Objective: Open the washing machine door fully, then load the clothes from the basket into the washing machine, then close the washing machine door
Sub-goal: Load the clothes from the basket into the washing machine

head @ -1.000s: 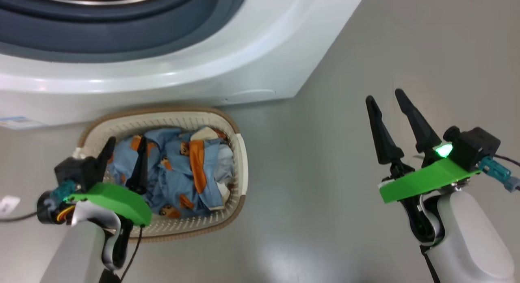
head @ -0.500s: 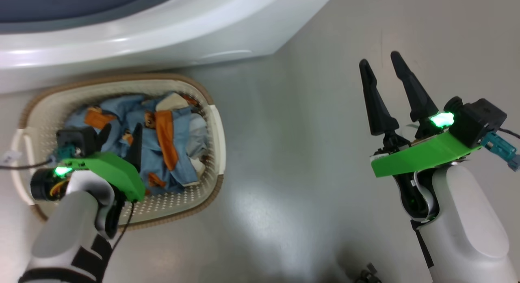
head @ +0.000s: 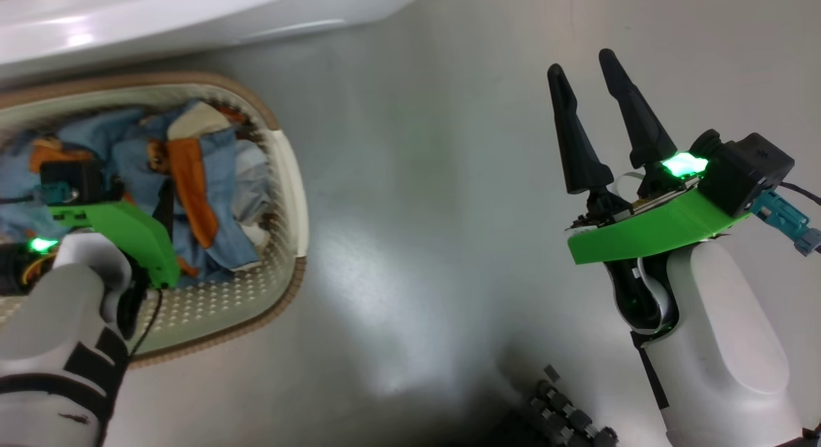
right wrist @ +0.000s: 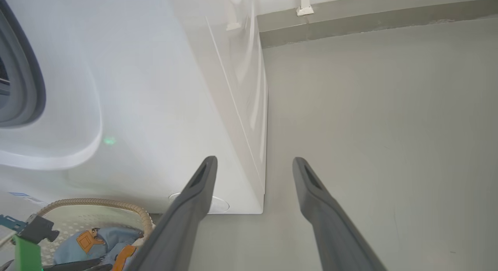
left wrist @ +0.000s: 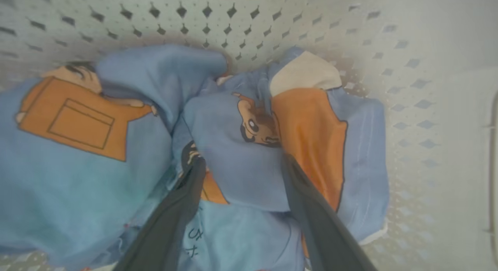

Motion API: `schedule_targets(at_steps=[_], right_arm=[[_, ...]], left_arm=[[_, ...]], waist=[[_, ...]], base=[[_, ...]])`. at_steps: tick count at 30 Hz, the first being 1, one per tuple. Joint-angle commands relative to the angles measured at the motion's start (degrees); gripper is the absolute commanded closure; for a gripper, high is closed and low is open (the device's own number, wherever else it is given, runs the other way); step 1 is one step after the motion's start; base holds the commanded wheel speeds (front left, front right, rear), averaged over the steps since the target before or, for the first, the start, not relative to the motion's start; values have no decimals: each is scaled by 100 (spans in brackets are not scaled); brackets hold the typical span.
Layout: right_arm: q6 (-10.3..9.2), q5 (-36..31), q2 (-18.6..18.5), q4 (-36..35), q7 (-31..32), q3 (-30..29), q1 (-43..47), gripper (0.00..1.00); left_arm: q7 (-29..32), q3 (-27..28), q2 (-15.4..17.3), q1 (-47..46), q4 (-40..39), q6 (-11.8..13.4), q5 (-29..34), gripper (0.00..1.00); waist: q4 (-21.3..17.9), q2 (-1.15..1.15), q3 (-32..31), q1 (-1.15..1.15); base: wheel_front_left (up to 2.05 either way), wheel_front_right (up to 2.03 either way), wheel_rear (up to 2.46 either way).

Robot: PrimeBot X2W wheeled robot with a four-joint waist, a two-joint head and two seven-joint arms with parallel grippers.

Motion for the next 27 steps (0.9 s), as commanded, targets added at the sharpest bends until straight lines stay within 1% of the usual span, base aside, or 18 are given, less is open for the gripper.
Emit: schedule_targets(at_steps=[1,5,8,12,15,18,19,20,27], right_arm=[[9,-29,53,-146,-65,100,88,0],[9,-7,95,-164,-65,133,72,0],[9,3,118,-184,-65,143,67,0],[9,11,137,-201,-65,143,88,0],[9,19,146,-206,-65,158,97,0],[9,20,151,-192,-65,160,95,0],[9,17,152,-183,-65,158,93,0],[9,13,153,-176,-65,157,92,0],[9,8,157,-171,-65,122,69,0]], left_arm=[[-5,67,205,12,-5,-14,-40,0],[11,-69,346,-186,254,-14,-158,0],[163,-206,406,-312,438,-14,-214,0],[284,-226,517,-536,786,-14,-263,0],[386,-254,527,-671,982,-14,-277,0],[628,-313,480,-733,1049,-14,-365,0],[691,-346,471,-745,1045,-14,-391,44],[723,-387,465,-751,1023,-14,-408,100],[605,-582,462,-645,870,-14,-607,100]], waist=[[-235,0,248,0],[-357,0,396,0],[-415,0,470,0],[-466,0,539,0],[-504,0,569,0],[-511,0,576,0],[-506,0,570,0],[-500,0,560,0],[-398,0,354,0]], base=[[0,0,0],[0,0,0],[0,0,0],[0,0,0],[0,0,0],[0,0,0],[0,0,0],[0,0,0],[0,0,0]])
